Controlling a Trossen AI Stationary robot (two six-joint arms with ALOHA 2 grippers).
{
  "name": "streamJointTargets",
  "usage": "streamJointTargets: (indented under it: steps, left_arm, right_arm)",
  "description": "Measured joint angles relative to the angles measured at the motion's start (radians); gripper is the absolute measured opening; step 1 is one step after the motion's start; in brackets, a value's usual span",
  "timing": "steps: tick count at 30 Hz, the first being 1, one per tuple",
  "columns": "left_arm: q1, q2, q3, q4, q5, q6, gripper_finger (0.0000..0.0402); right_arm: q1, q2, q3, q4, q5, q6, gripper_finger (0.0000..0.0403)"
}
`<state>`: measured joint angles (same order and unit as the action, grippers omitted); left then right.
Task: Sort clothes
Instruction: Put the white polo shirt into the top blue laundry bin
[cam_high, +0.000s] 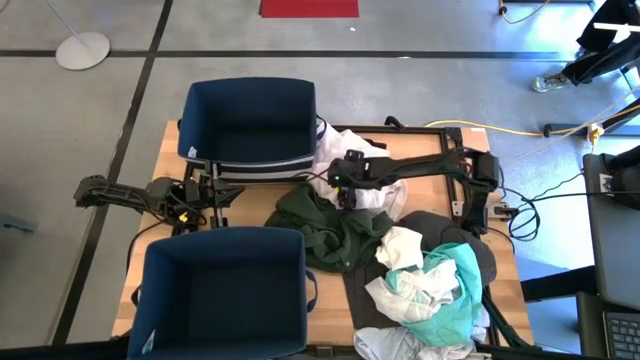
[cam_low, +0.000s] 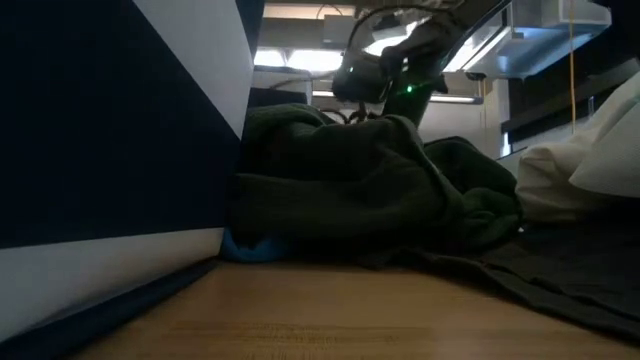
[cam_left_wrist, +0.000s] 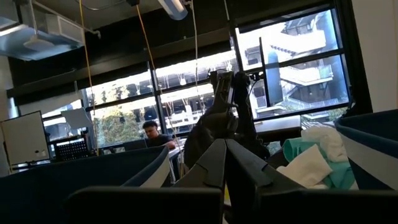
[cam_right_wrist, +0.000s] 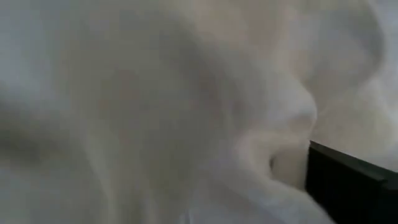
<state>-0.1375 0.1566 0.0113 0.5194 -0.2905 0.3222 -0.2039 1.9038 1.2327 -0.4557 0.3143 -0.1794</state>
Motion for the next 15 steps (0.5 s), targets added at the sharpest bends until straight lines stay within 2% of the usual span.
streamJointTargets:
  steps: [4,12,13,15]
  left_arm:
    - [0.0,0.0,0.0,0.0,0.0,0.002,0.0]
    - [0.0,0.0,0.0,0.0,0.0,0.002,0.0]
    - [0.0,0.0,0.0,0.0,0.0,0.0,0.0]
    - [0.0,0.0,0.0,0.0,0.0,-0.001,0.0]
  right_arm:
    - [0.001,0.029,0.002,0.001,0.017,0.018,0.0268]
    - [0.002,0.03,0.001,-0.011,0.065,0.04,0.0043]
    - [0.002,0.029,0.001,-0.015,0.072,0.038,0.0029]
    - [0.002,0.019,-0.001,-0.03,0.086,0.039,0.0028]
